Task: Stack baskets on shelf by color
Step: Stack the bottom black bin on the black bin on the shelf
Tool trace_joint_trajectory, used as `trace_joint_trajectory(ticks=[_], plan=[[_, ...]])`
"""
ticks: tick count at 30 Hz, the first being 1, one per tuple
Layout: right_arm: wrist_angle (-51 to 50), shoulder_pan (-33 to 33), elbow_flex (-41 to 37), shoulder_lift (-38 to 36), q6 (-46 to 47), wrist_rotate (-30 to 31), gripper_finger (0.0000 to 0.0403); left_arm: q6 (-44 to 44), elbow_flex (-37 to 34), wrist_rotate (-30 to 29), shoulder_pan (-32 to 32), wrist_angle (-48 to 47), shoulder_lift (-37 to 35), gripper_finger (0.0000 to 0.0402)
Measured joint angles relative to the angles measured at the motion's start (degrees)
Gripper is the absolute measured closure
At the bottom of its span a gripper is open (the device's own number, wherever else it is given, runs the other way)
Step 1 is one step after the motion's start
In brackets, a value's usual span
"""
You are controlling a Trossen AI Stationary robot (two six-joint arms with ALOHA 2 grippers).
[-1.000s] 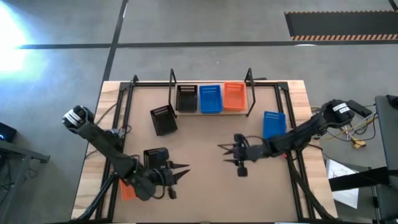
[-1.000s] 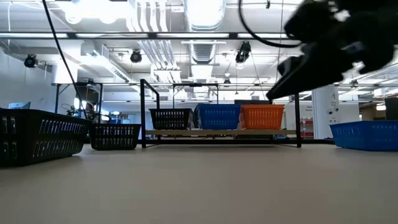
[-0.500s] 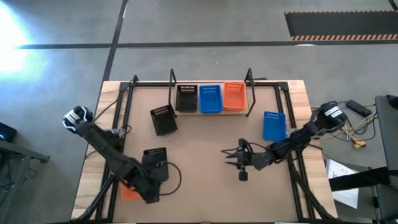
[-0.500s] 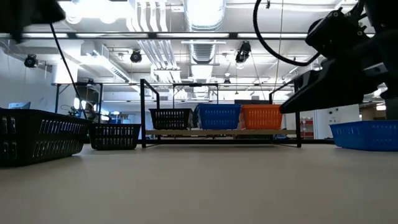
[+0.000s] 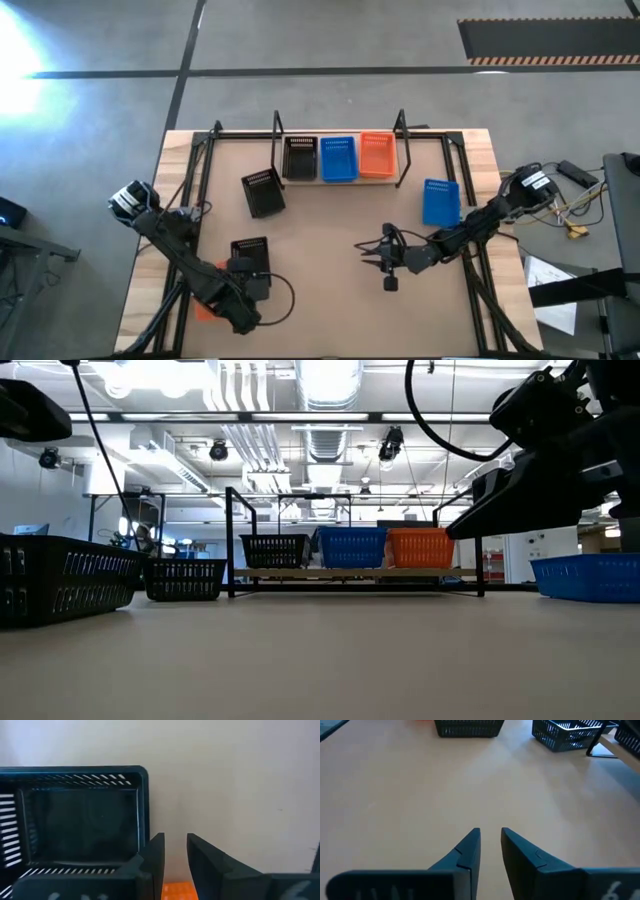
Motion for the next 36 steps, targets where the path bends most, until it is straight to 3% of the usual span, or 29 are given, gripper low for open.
trace_joint_trajectory(ticks=[5, 13, 17, 22, 32, 36], plan=[[0.00, 0.00, 0.00, 0.00, 0.11, -0.02, 0.0330, 0.40, -0.46, -1.22, 0.02, -1.18, 0.00, 0.0320], [-0.01, 0.00, 0.00, 0.00, 0.13, -0.07, 0.0340, 1.22, -0.46, -5.83, 0.17, -1.37, 0.98, 0.0251], [-0.01, 0.00, -0.02, 0.00, 0.11, -0.07, 0.0337, 1.37, -0.46, -5.69, 0.17, -1.32, 3.17, 0.0245], [-0.02, 0.00, -0.02, -0.02, 0.09, -0.07, 0.0333, 1.36, -0.48, -5.51, 0.17, -1.46, 6.02, 0.0277], [-1.87, 0.37, -0.04, -1.02, 0.03, -0.16, 0.0341, 1.75, 0.45, -1.26, 0.24, -1.58, 6.55, 0.0391], [-8.83, 1.84, -0.04, -5.02, 1.28, -0.20, 0.0344, 5.73, 4.24, -1.13, 0.24, -1.46, 5.88, 0.0396]])
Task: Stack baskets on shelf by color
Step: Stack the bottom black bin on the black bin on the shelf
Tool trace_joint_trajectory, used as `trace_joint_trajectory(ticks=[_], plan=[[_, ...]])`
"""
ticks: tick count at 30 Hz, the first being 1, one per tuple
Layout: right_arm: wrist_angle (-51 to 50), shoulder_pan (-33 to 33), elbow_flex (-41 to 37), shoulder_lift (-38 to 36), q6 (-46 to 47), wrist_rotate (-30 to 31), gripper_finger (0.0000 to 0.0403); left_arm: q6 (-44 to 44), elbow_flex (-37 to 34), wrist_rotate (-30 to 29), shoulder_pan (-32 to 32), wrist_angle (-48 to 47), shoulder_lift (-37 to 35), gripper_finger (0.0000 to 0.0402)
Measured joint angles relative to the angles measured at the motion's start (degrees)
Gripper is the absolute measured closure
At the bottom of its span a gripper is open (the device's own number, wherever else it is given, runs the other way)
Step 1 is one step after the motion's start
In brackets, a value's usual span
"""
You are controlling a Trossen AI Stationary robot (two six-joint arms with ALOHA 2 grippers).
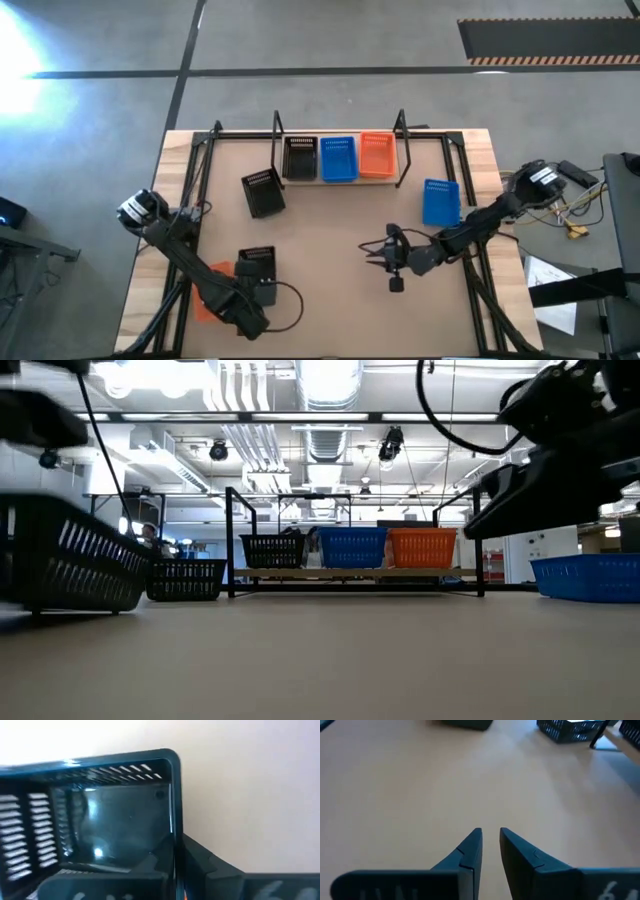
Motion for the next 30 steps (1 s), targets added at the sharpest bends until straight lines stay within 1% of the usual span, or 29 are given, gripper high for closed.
trace_joint_trajectory(ticks=[3, 5, 8, 12, 14, 16, 22, 25, 27, 30], plan=[[-7.59, 1.41, 0.00, -4.27, 3.00, -0.11, 0.0344, 5.27, 4.43, 0.10, 0.56, 0.13, -0.01, 0.0400], [-12.09, 2.37, 0.00, -6.92, 5.45, -0.03, 0.0344, 8.18, 7.29, -1.11, 1.57, 0.09, -0.04, 0.0400], [-16.31, 3.34, 0.00, -9.70, 8.32, 0.09, 0.0344, 14.12, 11.39, -7.37, 3.91, 0.04, -0.06, 0.0401], [-16.58, 3.95, -0.04, -10.80, 8.58, 0.15, 0.0344, 22.83, 15.67, -15.34, 9.21, -1.09, -0.28, 0.0401], [-16.37, 3.95, -0.04, -10.54, 8.53, 0.32, 0.0344, 27.33, 17.19, -18.48, 13.19, -2.81, -0.28, 0.0401], [-16.00, 3.95, -0.04, -9.81, 8.53, 1.66, 0.0344, 32.84, 18.44, -20.08, 17.86, -3.70, -0.30, 0.0401], [-14.85, 3.93, -0.04, -6.61, 9.32, 6.47, 0.0344, 49.41, 19.59, -21.15, 35.41, -2.93, -0.37, 0.0401], [-11.89, 3.93, -0.05, -4.36, 9.34, 6.59, 0.0344, 56.64, 19.02, -21.21, 43.83, -0.69, -0.37, 0.0401], [-10.05, 3.93, -0.05, -2.83, 9.36, 6.60, 0.0344, 60.12, 18.49, -21.16, 48.53, 0.42, -0.25, 0.0401], [-7.38, 3.93, -0.04, -0.36, 9.29, 6.59, 0.0344, 63.32, 17.72, -20.82, 53.79, 0.88, 0.04, 0.0401]])
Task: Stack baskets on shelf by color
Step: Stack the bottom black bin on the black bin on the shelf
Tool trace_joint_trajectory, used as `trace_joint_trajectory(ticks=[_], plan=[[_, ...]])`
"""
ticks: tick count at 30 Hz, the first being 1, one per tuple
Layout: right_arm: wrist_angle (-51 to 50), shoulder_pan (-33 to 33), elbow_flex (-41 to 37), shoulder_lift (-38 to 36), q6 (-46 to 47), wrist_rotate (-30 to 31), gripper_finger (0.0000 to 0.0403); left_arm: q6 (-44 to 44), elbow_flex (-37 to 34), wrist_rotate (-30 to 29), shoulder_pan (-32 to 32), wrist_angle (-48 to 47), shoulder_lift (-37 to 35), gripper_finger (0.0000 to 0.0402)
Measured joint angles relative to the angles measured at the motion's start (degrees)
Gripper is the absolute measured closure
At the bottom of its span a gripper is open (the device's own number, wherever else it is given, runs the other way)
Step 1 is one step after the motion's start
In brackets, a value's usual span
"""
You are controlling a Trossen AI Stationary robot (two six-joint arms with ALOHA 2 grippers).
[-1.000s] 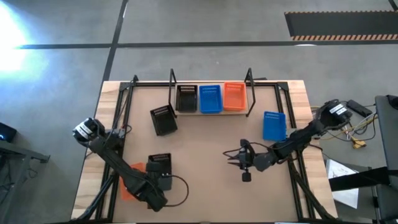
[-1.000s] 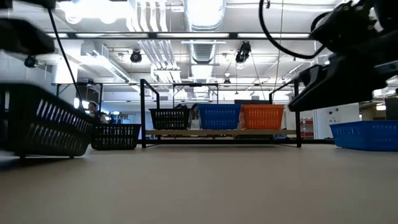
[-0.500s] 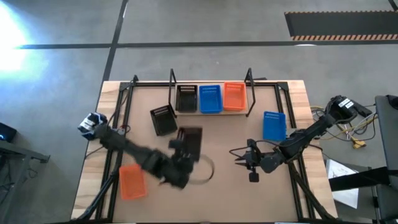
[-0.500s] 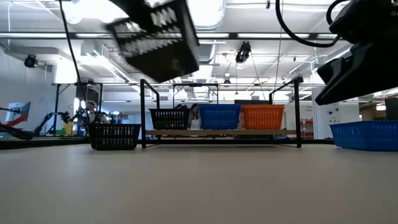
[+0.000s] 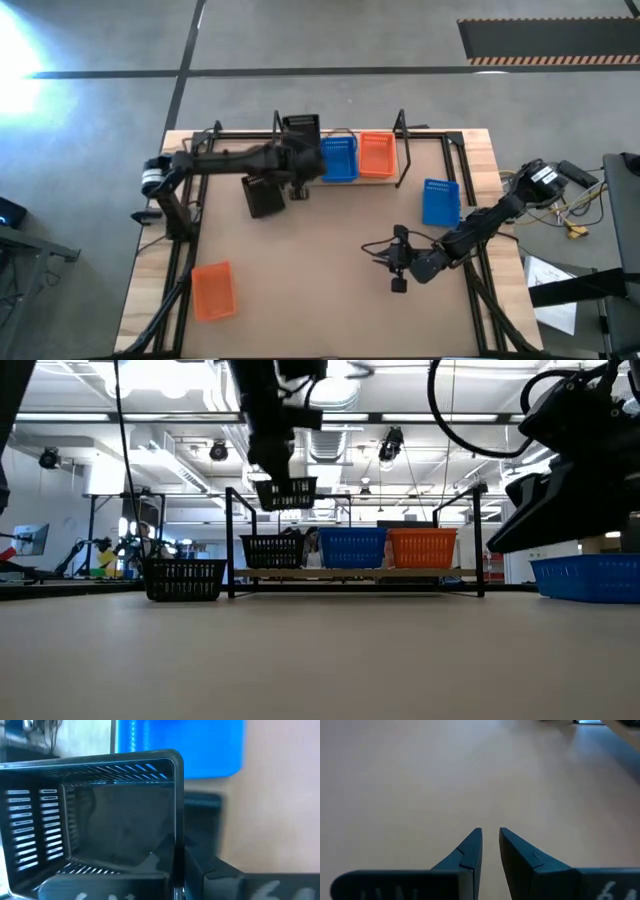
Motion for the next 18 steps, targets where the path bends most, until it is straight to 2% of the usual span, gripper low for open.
trace_joint_trajectory(ticks=[3, 8, 18], plan=[[1.81, 0.00, 0.00, 2.20, 0.01, -0.01, 0.0344, 2.38, -0.81, 2.42, 3.09, -0.50, 0.12, 0.0401], [2.02, 0.00, 0.13, 4.38, 0.03, -0.06, 0.0344, 5.04, -0.87, 10.67, 4.97, -0.23, 0.14, 0.0402], [2.11, 0.00, 1.65, 3.43, -2.04, -0.06, 0.0344, 5.83, -1.10, 11.18, 5.00, -0.28, 0.14, 0.0402]])
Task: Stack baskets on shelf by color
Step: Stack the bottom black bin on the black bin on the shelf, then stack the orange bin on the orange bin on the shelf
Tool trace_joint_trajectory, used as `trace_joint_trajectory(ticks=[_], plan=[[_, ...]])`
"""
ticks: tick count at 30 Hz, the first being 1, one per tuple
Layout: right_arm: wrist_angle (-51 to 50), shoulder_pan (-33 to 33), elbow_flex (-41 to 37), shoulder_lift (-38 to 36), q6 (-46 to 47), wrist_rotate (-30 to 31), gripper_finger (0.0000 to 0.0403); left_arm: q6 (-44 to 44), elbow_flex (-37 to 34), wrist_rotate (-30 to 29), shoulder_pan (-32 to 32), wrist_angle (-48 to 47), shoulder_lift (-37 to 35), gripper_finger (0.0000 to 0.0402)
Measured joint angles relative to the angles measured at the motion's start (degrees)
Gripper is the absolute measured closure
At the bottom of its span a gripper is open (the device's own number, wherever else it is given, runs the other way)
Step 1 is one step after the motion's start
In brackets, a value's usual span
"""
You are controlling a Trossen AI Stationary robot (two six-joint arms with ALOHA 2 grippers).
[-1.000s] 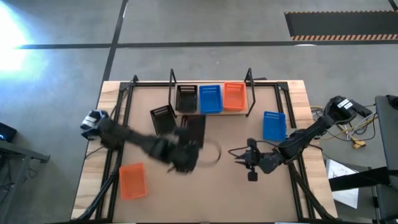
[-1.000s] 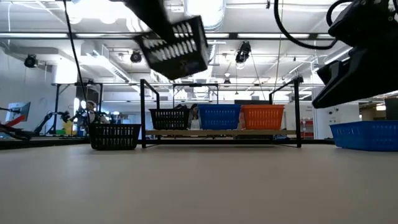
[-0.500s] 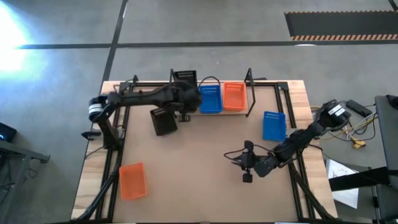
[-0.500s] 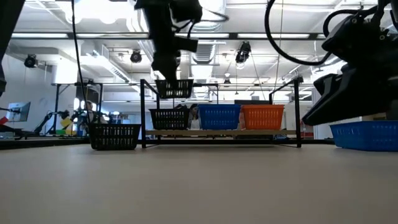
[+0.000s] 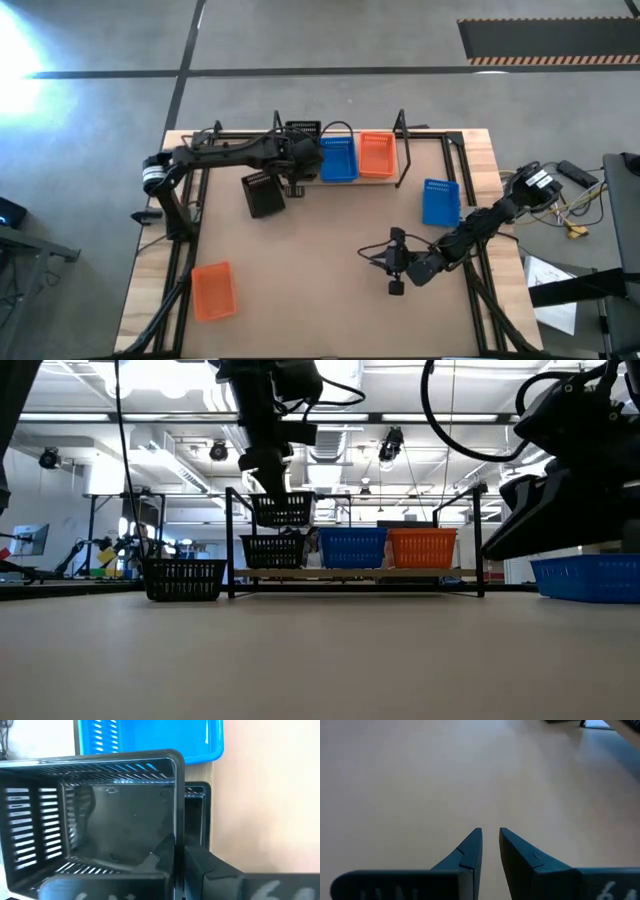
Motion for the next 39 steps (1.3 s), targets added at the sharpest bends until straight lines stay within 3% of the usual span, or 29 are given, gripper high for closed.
trace_joint_trajectory(ticks=[18, 30, 39], plan=[[-0.19, 0.00, 1.41, 0.01, -2.48, -0.45, 0.0344, 1.41, -6.90, 0.47, 0.02, 5.64, 0.00, 0.0399], [-0.58, 0.00, 1.41, 0.01, -2.41, -0.43, 0.0344, -0.46, -5.99, 0.97, 0.11, 5.85, -0.32, 0.0295], [-0.94, 0.00, 1.24, 0.01, -2.11, -0.43, 0.0344, -14.81, -0.74, 0.97, -6.37, 0.86, -3.78, 0.0279]])
